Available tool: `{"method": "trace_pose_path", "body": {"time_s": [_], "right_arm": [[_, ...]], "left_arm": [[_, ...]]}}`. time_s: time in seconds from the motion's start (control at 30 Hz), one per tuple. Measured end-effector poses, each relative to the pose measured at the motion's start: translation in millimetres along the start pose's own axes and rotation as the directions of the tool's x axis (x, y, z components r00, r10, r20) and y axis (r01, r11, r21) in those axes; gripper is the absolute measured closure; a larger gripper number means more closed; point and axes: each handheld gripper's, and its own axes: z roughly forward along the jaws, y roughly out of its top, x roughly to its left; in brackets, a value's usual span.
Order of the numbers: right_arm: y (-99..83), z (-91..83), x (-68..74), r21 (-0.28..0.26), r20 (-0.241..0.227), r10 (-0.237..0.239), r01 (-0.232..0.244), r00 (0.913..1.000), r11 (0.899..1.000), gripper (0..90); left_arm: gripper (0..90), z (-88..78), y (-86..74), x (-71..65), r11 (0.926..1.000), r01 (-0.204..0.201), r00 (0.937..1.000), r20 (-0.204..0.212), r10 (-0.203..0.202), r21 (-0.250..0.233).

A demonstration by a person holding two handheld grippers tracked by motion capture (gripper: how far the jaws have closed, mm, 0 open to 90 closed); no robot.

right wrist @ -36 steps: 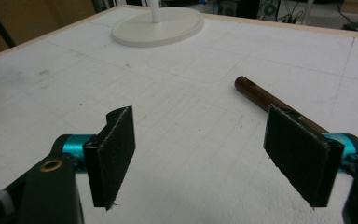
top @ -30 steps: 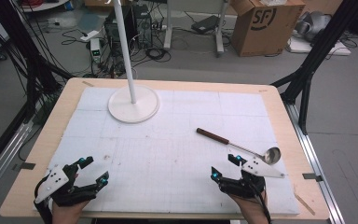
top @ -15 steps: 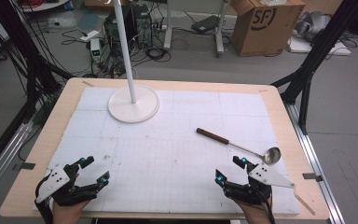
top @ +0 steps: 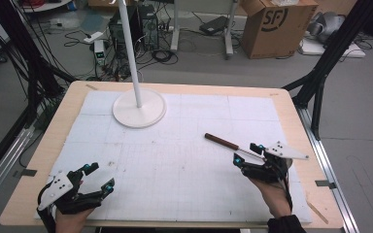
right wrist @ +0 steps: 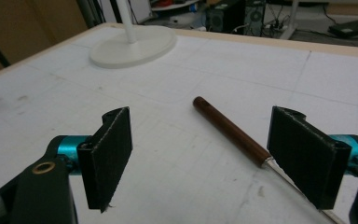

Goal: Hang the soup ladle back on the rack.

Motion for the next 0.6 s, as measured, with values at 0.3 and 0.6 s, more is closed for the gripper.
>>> {"method": "trace_pose_path", "body": {"time_s": [0.3, 0.6], "right_arm": [[13.9, 27.2, -24.6, 0.105, 0.034, -0.02, 0.016, 0.9992, 0.994, 24.5], [9.1, 52.6, -37.4, 0.21, 0.055, -0.007, -0.004, 0.9985, 0.978, 24.5]], "left_arm": [[19.7, -0.9, 0.2, 0.9, 1.0, 0.003, 1.0, 0.003, -0.003, -0.004], [19.7, -2.0, 0.4, 1.2, 0.9999, 0.006, 1.0, 0.001, -0.006, -0.01]]}}
